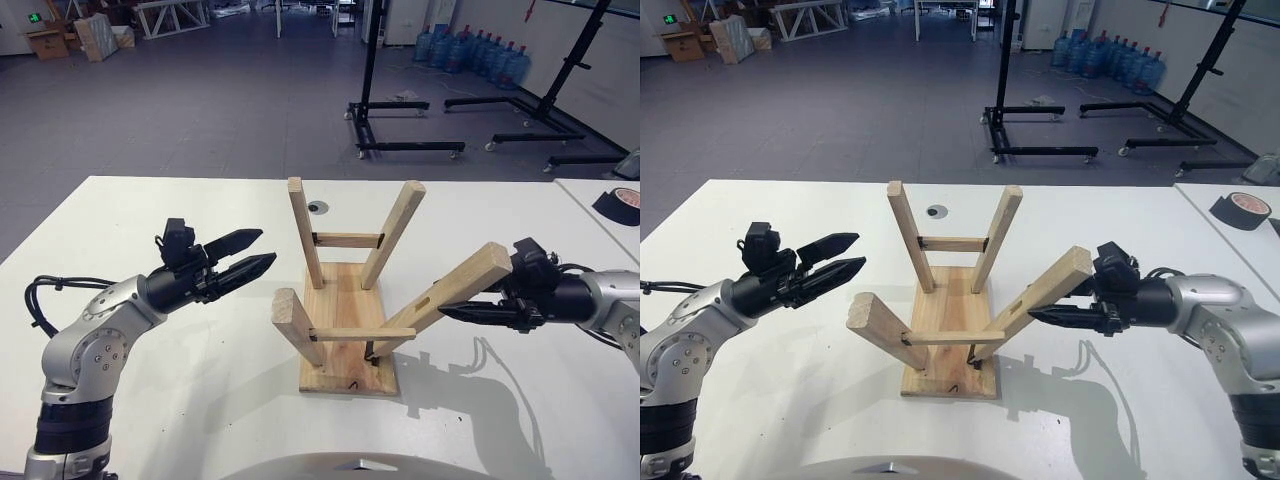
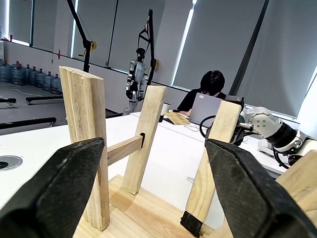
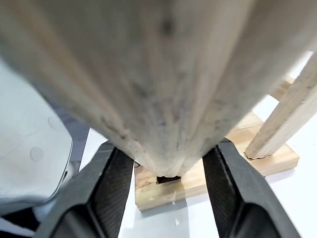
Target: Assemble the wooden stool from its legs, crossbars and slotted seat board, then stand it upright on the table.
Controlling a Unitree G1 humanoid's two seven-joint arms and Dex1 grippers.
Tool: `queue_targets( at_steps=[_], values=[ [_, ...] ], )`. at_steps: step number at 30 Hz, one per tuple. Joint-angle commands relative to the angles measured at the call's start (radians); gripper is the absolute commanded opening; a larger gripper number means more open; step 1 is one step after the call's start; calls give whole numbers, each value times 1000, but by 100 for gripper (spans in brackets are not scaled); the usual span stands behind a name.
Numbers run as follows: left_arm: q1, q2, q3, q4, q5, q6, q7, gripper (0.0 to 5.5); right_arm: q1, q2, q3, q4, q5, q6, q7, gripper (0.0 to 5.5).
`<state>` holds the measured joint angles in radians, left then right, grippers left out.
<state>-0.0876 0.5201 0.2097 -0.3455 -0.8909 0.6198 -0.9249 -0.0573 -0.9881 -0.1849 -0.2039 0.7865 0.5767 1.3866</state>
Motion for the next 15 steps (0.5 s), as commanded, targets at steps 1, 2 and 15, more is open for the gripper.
queue_targets(
  at_steps=[1,2,15],
  values=[
    [12,10,-5,-14,14,-12,7,370,1,-27,29,-33,-43,-1,14,202],
    [15,11,-4,-16,13,-13,8,370,-5,-32,25,-37,-38,0,14,202],
    [48,13,-14,-33,21,-33,19,370,-29,-76,42,-54,-93,-49,40,202]
  ],
)
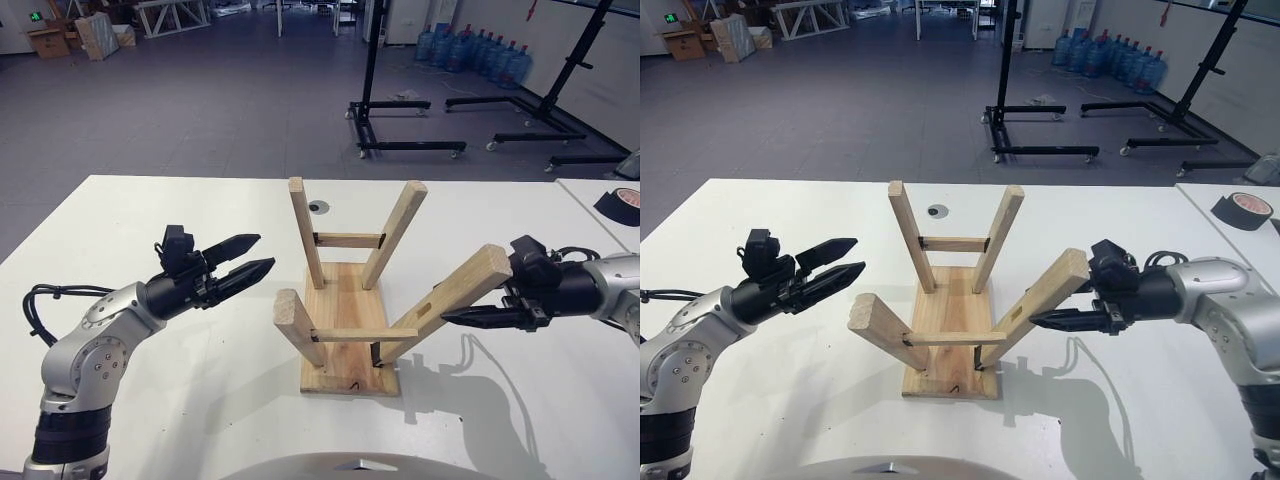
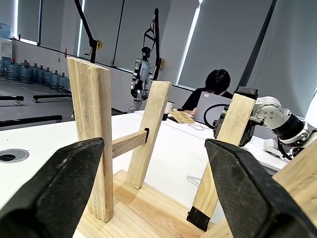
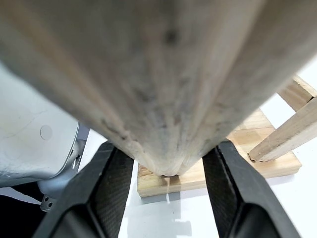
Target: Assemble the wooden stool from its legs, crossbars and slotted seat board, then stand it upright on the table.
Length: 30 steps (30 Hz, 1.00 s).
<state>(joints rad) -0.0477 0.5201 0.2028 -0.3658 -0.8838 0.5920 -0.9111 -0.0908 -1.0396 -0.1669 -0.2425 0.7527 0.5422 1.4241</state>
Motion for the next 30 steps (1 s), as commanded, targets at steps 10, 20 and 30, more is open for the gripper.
queue_targets(
  at_steps=[10,20,30],
  values=[
    [23,12,-7,-22,13,-14,14,370,-13,-58,47,-30,-90,-53,21,202],
    [6,11,-14,-3,27,-22,5,370,132,43,96,-125,-132,-125,-93,202],
    [-28,0,-9,-18,23,-40,21,370,197,55,93,-109,-154,-224,-119,202]
  ],
)
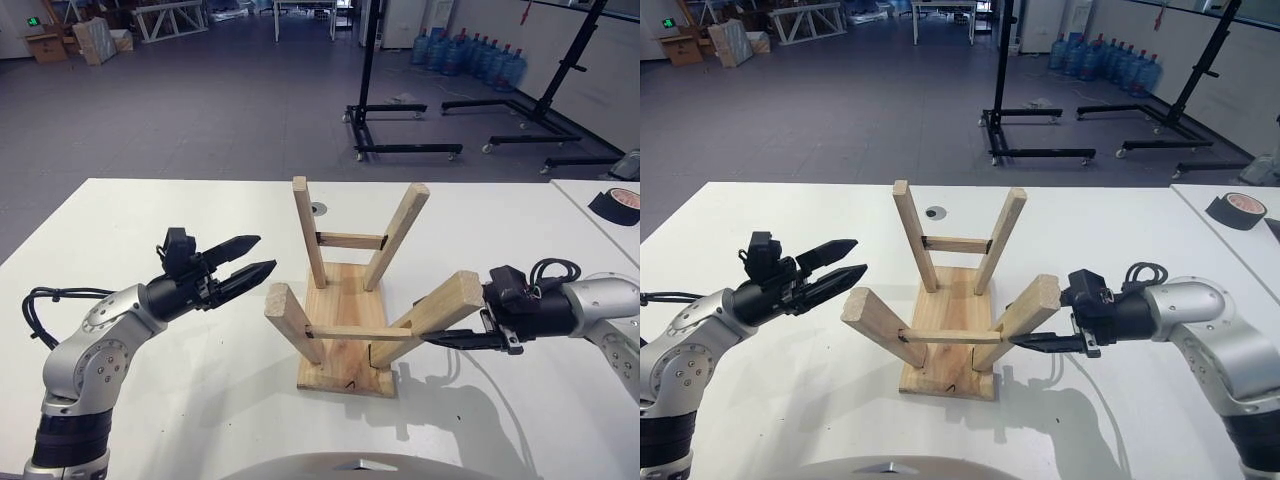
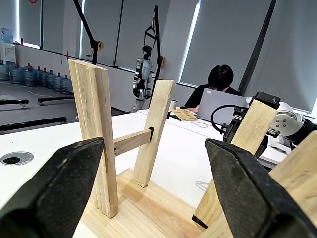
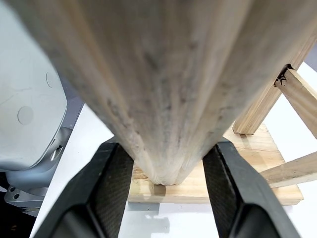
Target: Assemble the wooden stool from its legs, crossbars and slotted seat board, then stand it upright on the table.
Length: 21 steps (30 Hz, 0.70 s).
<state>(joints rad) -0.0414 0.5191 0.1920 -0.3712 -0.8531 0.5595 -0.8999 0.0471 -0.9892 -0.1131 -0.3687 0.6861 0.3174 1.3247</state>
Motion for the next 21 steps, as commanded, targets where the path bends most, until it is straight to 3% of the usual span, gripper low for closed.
queue_targets(
  at_steps=[1,21],
  values=[
    [-35,3,-1,-9,-3,-9,7,370,69,7,39,21,-92,-11,-22,202],
    [-8,6,-24,-9,26,-21,10,370,143,-20,109,1,-185,-160,-80,202]
  ],
)
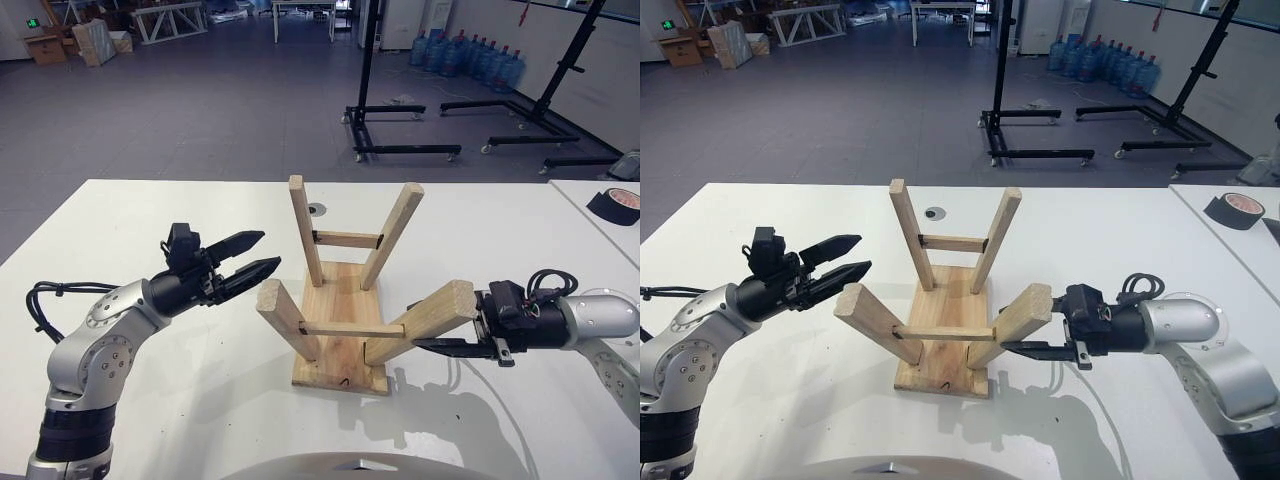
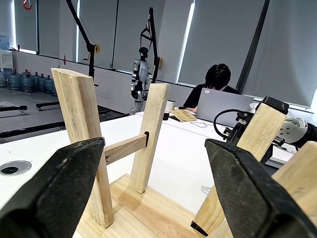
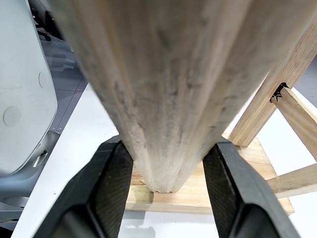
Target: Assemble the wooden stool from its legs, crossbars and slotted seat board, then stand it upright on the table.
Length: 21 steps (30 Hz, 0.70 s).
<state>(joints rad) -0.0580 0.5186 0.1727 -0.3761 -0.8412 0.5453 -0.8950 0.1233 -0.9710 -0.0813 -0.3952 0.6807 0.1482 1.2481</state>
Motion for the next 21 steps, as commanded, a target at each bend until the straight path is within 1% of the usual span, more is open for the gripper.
queue_targets(
  at_steps=[1,10,14,18,21],
  values=[
    [10,8,-4,-4,14,-7,5,370,71,-40,78,26,-179,5,-5,202],
    [13,10,-6,1,18,-9,5,370,101,-83,104,-5,-212,-47,3,202],
    [16,7,-10,2,23,-12,6,370,89,-90,122,27,-274,-96,-20,202],
    [1,-1,3,-5,22,-25,21,370,49,-94,137,12,-192,-1,-50,202],
    [-27,-9,58,-62,-52,-23,54,370,24,-98,164,5,-185,46,-70,202]
  ],
)
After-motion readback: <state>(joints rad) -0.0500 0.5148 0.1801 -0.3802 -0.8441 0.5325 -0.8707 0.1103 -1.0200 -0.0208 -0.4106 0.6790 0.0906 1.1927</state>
